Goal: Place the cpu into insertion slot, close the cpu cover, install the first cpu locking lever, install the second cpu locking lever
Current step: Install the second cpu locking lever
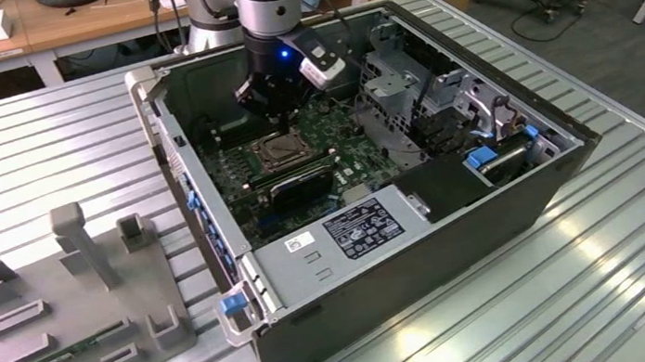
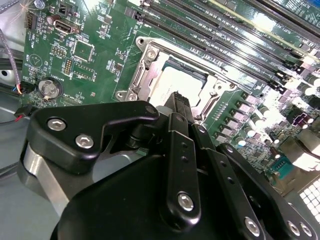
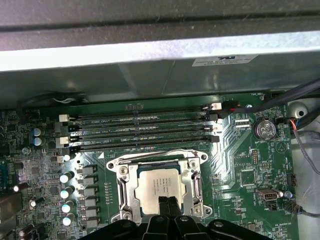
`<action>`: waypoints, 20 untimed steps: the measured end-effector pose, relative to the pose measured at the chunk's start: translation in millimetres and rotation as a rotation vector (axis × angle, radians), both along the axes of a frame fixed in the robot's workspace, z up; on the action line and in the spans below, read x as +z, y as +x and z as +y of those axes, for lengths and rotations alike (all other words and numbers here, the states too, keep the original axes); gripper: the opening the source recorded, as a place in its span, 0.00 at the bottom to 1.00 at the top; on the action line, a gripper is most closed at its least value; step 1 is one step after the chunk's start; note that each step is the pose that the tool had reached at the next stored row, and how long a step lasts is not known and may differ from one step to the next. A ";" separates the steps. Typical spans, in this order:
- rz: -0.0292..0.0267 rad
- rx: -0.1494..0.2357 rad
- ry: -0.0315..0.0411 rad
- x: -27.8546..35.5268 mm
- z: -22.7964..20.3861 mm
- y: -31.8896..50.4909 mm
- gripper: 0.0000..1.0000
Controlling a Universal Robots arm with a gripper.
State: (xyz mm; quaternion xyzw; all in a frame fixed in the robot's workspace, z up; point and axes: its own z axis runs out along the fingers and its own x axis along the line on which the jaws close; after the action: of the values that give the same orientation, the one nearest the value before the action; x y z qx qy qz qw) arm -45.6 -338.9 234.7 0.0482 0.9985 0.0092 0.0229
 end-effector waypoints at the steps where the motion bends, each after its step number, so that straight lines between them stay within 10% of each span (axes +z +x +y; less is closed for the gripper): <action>1: 0.0000 0.000 0.0000 0.1 0.0 0.0 0.10; 20: 0.0000 0.000 0.0027 7.7 -8.4 0.0 0.10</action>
State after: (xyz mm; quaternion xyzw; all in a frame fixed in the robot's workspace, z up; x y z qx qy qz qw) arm -45.7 -347.4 242.4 0.0483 0.9985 0.0105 0.0228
